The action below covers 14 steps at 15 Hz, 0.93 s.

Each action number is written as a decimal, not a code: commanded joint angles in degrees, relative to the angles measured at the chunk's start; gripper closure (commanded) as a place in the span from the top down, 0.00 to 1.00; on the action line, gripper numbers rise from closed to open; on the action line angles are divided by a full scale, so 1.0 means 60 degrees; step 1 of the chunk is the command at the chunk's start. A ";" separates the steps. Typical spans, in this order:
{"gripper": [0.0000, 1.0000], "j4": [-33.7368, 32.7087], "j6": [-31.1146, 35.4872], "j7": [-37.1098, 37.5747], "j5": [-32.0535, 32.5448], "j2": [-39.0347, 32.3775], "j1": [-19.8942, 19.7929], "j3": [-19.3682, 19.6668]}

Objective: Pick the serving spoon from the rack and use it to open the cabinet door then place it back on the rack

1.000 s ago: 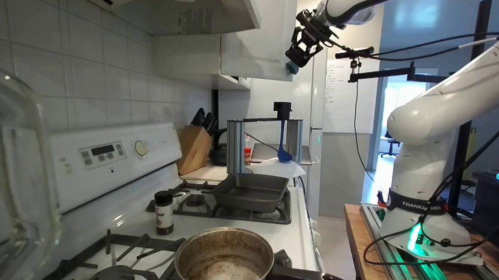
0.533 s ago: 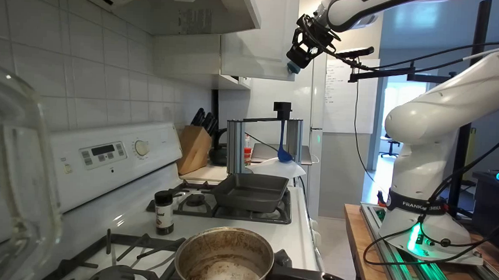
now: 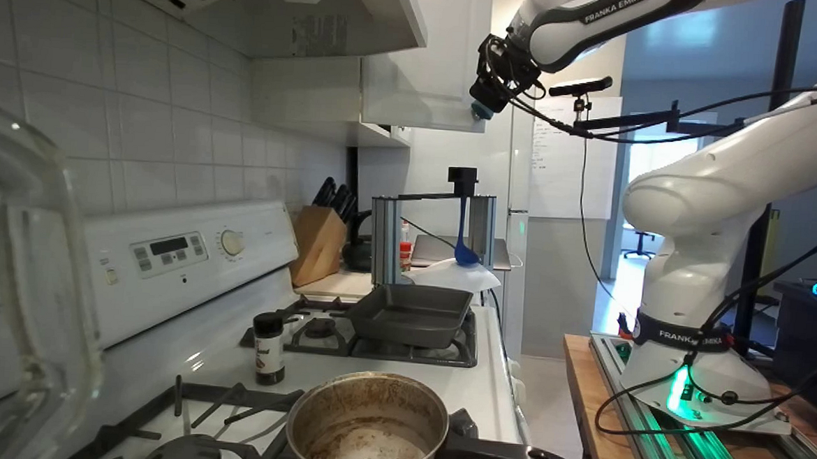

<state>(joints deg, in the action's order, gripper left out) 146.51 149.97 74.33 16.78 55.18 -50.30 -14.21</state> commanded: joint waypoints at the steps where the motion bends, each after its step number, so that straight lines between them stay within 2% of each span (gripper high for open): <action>1: 0.22 0.0456 0.0949 0.0731 -0.0048 0.0346 -0.0251 -0.0968; 6: 0.22 0.0567 0.1319 0.1079 -0.0121 0.0648 -0.1162 -0.1748; 14: 0.22 0.0574 0.1842 0.1592 -0.0079 0.1071 -0.2540 -0.2651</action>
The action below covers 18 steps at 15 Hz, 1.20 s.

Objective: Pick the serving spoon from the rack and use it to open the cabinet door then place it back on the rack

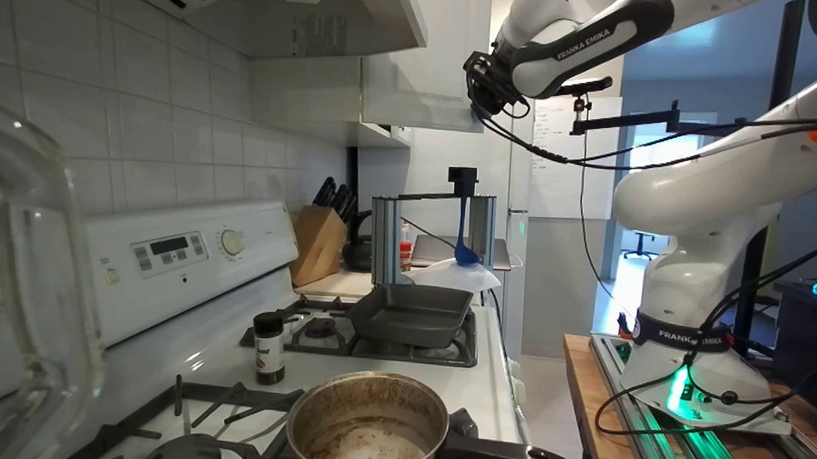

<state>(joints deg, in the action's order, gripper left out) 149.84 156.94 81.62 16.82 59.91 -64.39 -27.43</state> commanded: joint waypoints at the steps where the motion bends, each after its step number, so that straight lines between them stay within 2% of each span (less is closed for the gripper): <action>1: 0.22 0.0019 0.0716 0.0407 -0.0093 0.0328 -0.0299 -0.0537; 7: 0.22 0.0032 0.0890 0.0711 -0.0056 0.0767 -0.0908 -0.0962; 13: 0.22 -0.0017 0.1880 0.0797 -0.0536 0.1314 -0.1683 -0.1492; 15: 0.22 -0.0013 0.1662 0.0363 -0.0684 0.1190 -0.1362 -0.1437; 18: 0.22 0.0045 0.1258 -0.0566 -0.0765 0.0774 -0.0378 -0.1088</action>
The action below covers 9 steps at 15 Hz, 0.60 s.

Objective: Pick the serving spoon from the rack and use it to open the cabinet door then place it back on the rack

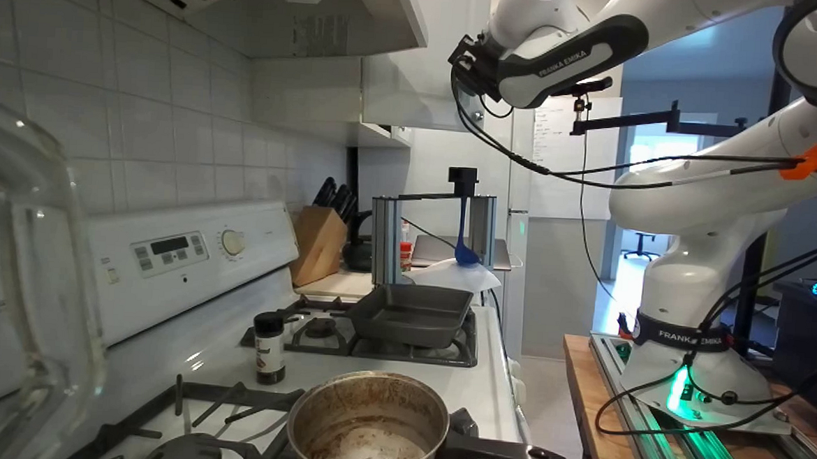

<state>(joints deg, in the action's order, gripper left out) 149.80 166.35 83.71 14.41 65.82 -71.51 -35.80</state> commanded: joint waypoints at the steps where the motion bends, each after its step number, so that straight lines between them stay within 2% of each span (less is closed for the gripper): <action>1: 0.22 0.0073 -0.0439 -0.1238 -0.0392 -0.0301 0.1138 0.0430; 4: 0.22 0.0049 -0.1096 -0.2461 -0.0498 -0.0770 0.2604 0.1119; 6: 0.22 -0.0066 -0.1914 -0.3238 -0.0572 -0.0981 0.3589 0.1694; 9: 0.22 -0.0274 -0.2992 -0.4221 -0.0635 -0.1401 0.4421 0.2278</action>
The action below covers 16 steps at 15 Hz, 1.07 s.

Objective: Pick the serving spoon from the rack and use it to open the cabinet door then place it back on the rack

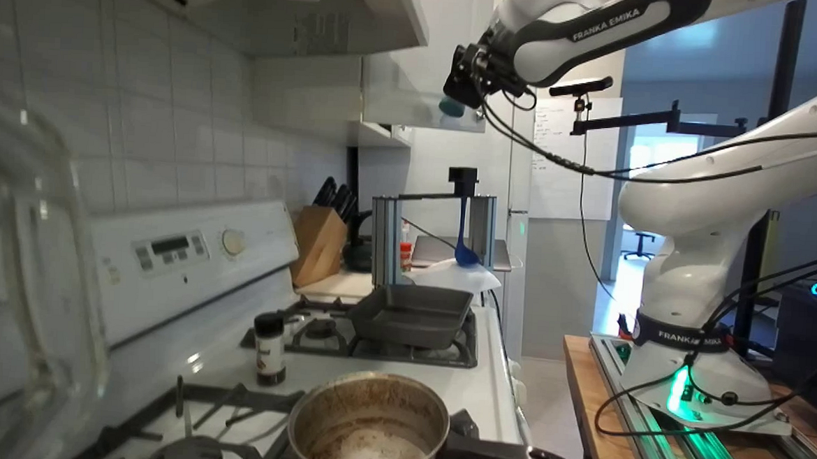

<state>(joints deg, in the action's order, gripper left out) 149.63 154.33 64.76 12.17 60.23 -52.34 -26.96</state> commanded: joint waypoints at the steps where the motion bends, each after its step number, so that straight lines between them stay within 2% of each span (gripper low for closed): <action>1: 0.22 -0.0321 -0.1330 -0.1338 -0.0290 -0.0677 0.1570 0.1027; 5: 0.22 -0.0727 -0.2741 -0.2209 -0.0218 -0.1444 0.2791 0.1923; 12: 0.22 -0.1658 -0.4242 -0.2593 -0.0014 -0.2511 0.3710 0.2855; 16: 0.22 -0.2534 -0.5124 -0.3306 -0.0294 -0.3689 0.4489 0.3758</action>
<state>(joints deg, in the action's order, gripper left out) 140.49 127.98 48.60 11.89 44.91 -29.52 -8.82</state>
